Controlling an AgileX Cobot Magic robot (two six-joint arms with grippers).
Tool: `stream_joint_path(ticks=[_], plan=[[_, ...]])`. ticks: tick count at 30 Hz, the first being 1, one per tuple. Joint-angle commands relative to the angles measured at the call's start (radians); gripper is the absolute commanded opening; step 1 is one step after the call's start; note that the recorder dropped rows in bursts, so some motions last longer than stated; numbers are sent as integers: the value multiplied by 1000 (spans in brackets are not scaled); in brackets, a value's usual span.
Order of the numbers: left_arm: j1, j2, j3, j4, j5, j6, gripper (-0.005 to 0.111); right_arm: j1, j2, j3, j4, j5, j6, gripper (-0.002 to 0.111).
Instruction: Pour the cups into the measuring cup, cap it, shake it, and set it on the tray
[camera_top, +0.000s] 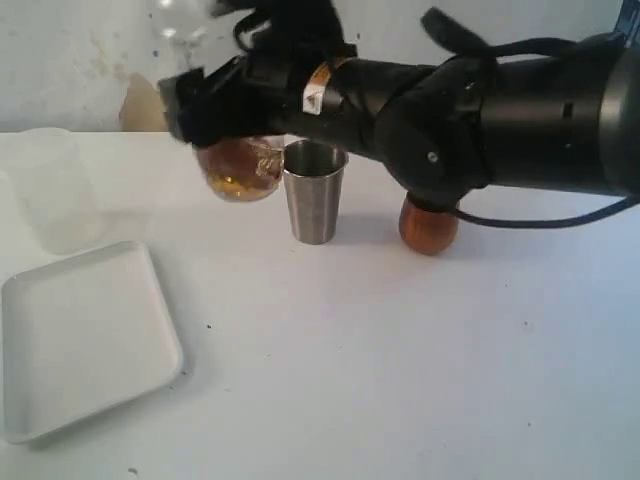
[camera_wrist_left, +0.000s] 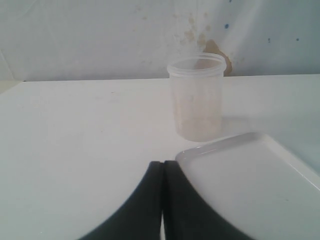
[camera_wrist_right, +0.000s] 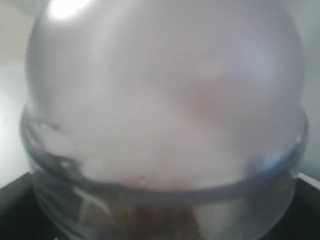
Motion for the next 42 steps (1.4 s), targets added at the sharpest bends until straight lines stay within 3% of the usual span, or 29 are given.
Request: stream_joint_path(ticks=[1, 3, 4, 5, 8, 9, 10, 12, 14, 18, 22, 42], plan=[[-1, -3, 5, 5, -12, -1, 0, -89, -68, 27, 7, -88, 158, 0], [-1, -3, 5, 5, -12, -1, 0, -13, -130, 78, -331, -42, 241, 0], [-1, -3, 5, 5, -12, -1, 0, 7, -158, 103, -380, -42, 229, 0], [-1, -3, 5, 5, -12, -1, 0, 3, -183, 126, -346, -57, 161, 0], [-1, -3, 5, 5, -12, -1, 0, -105, -191, 148, 116, -123, 10, 0], [-1, -3, 5, 5, -12, -1, 0, -133, -193, 155, 175, -108, 24, 0], [-1, -3, 5, 5, -12, -1, 0, -138, -212, 165, 149, -58, 77, 0], [-1, -3, 5, 5, -12, -1, 0, -85, -267, 198, -83, -3, 149, 0], [-1, -3, 5, 5, -12, -1, 0, -34, -313, 243, -238, -48, 125, 0], [-1, -3, 5, 5, -12, -1, 0, -119, -325, 260, 94, -111, 60, 0], [-1, -3, 5, 5, -12, -1, 0, -92, -359, 278, -71, -21, 65, 0], [-1, -3, 5, 5, -12, -1, 0, -89, -336, 290, -73, -17, 63, 0]])
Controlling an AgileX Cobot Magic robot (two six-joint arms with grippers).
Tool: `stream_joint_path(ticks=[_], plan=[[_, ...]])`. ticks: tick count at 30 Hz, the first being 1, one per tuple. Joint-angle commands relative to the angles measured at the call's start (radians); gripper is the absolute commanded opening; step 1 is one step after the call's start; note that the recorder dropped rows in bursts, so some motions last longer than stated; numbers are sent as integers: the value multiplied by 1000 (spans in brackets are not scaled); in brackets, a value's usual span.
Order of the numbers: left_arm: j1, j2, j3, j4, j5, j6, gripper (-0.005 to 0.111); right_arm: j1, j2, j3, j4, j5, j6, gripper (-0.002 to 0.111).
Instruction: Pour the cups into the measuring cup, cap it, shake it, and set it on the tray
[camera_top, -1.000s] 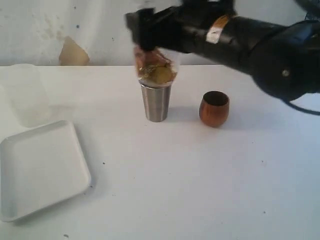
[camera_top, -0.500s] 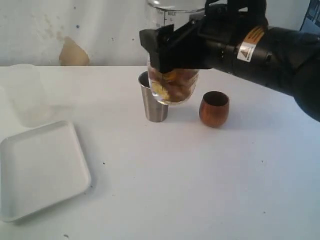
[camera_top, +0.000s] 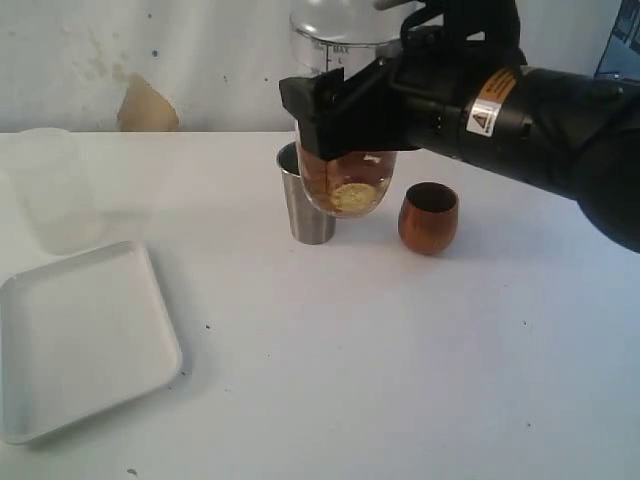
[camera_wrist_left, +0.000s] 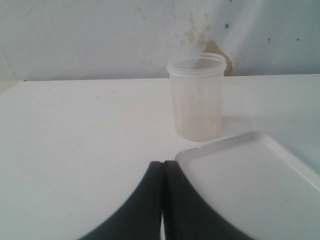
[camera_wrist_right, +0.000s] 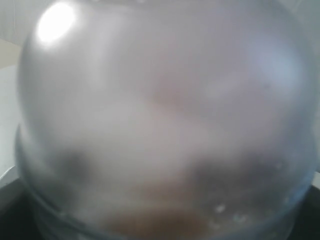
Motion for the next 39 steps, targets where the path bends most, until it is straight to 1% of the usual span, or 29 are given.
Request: stream_joint_path(ticks=[1, 7, 15, 27, 30, 39], plan=[[-1, -3, 5, 5, -12, -1, 0, -2, -12, -10, -4, -33, -6, 0], [-1, -3, 5, 5, -12, -1, 0, -2, -12, -10, -4, 30, -6, 0], [-1, -3, 5, 5, -12, -1, 0, -2, -12, -10, -4, -23, -6, 0], [-1, -3, 5, 5, -12, -1, 0, -2, -12, -10, -4, -21, 14, 0], [-1, -3, 5, 29, -12, 26, 0, -2, -12, -10, -4, -21, 14, 0], [-1, -3, 5, 30, -12, 58, 0, -2, -12, -10, -4, -23, 14, 0]])
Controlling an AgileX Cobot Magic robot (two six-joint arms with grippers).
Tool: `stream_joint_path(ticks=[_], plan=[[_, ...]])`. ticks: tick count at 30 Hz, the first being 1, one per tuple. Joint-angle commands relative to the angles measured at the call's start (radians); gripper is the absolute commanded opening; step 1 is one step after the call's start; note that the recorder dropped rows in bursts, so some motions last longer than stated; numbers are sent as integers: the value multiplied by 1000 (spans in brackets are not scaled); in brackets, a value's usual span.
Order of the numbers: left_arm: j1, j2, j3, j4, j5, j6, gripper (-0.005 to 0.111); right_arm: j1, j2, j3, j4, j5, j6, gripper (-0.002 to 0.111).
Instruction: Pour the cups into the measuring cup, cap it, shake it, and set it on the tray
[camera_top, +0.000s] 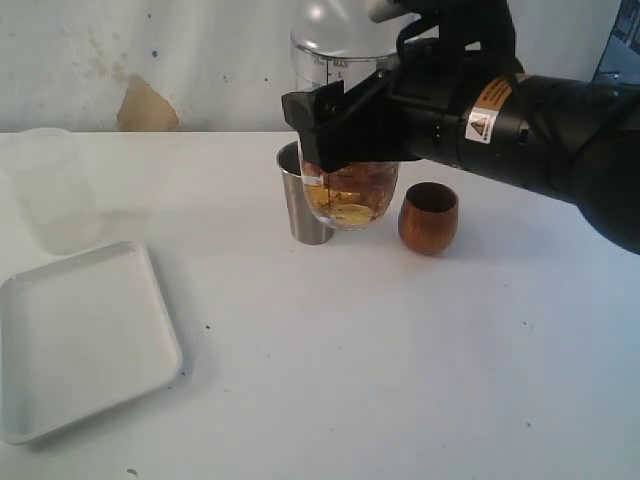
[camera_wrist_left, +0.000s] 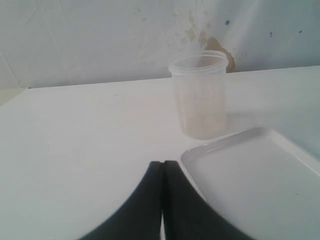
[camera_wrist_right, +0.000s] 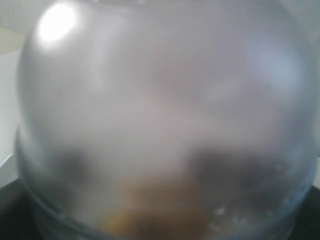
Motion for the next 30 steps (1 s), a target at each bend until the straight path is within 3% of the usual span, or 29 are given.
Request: stream_joint_path(ticks=[1, 5, 7, 8, 9, 10, 13, 15, 18, 24, 28, 30], plan=[[-1, -3, 5, 9, -12, 14, 0, -2, -12, -10, -4, -73, 4, 0], [-1, -3, 5, 3, -82, 10, 0, -2, -12, -10, -4, -73, 4, 0], [-1, -3, 5, -8, -278, 10, 0, -2, -12, -10, -4, -73, 4, 0], [-1, -3, 5, -8, -530, -23, 0, -2, -12, -10, -4, -73, 4, 0], [-1, -3, 5, -8, -636, -73, 0, -2, -12, -10, -4, -72, 4, 0], [-1, -3, 5, -8, -763, -228, 0, -2, -12, -10, -4, -72, 4, 0], [-1, -3, 5, 43, -828, -472, 0, -2, -12, -10, -4, -72, 4, 0], [-1, -3, 5, -60, -872, -454, 0, -2, -12, -10, -4, -72, 4, 0], [-1, 78, -81, -266, -758, -408, 0, -2, -12, -10, -4, -73, 4, 0], [-1, 362, -451, -206, -410, -233, 0, -2, -12, -10, -4, -73, 4, 0], [-1, 637, -782, -201, -4, -112, 0, -2, -12, -10, -4, -73, 4, 0], [-1, 770, -907, -175, 131, -73, 0, -2, -12, -10, -4, -73, 4, 0]])
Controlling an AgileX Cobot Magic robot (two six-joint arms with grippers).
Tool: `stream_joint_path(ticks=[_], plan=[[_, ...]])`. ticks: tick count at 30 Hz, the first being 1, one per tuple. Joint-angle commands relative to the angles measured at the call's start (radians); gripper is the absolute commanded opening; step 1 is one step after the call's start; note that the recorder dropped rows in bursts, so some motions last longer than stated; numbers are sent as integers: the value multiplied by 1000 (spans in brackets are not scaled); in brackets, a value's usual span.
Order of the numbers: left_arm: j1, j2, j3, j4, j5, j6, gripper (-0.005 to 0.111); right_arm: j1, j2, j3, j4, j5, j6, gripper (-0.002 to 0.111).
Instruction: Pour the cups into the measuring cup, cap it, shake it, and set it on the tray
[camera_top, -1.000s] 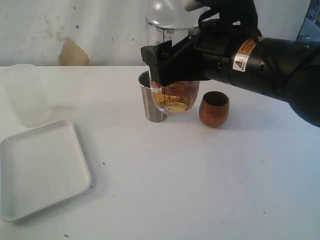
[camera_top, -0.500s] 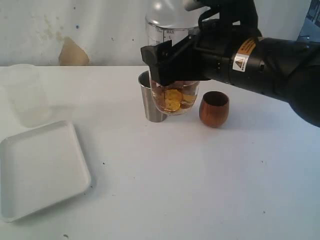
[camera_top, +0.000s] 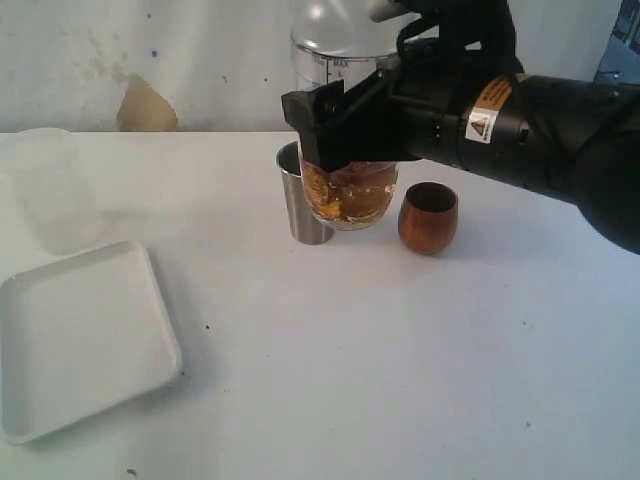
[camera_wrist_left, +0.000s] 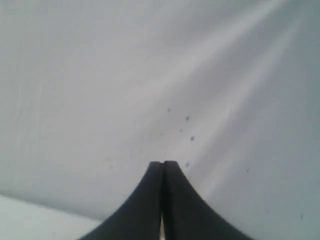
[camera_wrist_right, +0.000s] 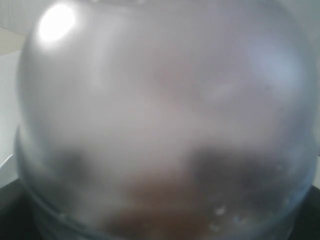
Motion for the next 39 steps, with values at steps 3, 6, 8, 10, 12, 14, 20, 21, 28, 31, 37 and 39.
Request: stream_joint_path(ticks=[3, 6, 8, 10, 12, 14, 20, 21, 28, 31, 37, 39], plan=[[-1, 430, -432, 55, 505, 99, 11, -2, -12, -10, -4, -72, 2, 0], [-1, 601, -568, 55, 603, 99, 34, -2, -12, -10, -4, -72, 2, 0], [-1, 697, -618, 52, 619, 67, 52, -2, -12, -10, -4, -72, 2, 0], [-1, 795, -666, 52, 636, 30, 60, -2, -12, -10, -4, -72, 2, 0], [-1, 892, -711, 52, 665, 21, 61, -2, -12, -10, -4, -72, 2, 0], [-1, 979, -758, 52, 695, 21, 61, -2, -12, -10, -4, -72, 2, 0], [-1, 1236, -969, 65, 828, 9, 61, -2, -12, -10, -4, -72, 2, 0], [-1, 1277, -1002, 71, 847, 9, 61, -2, -12, -10, -4, -72, 2, 0], [-1, 1480, -1186, 114, 928, 9, 61, -2, -12, -10, -4, -72, 2, 0], [-1, 1526, -1201, 138, 927, 9, 61, -2, -12, -10, -4, -72, 2, 0], [-3, 1611, -1201, 87, 869, 39, 61, -2, -12, -10, -4, -72, 2, 0], [-3, 1632, -1201, 48, 869, 83, 61, -2, -12, -10, -4, -72, 2, 0]])
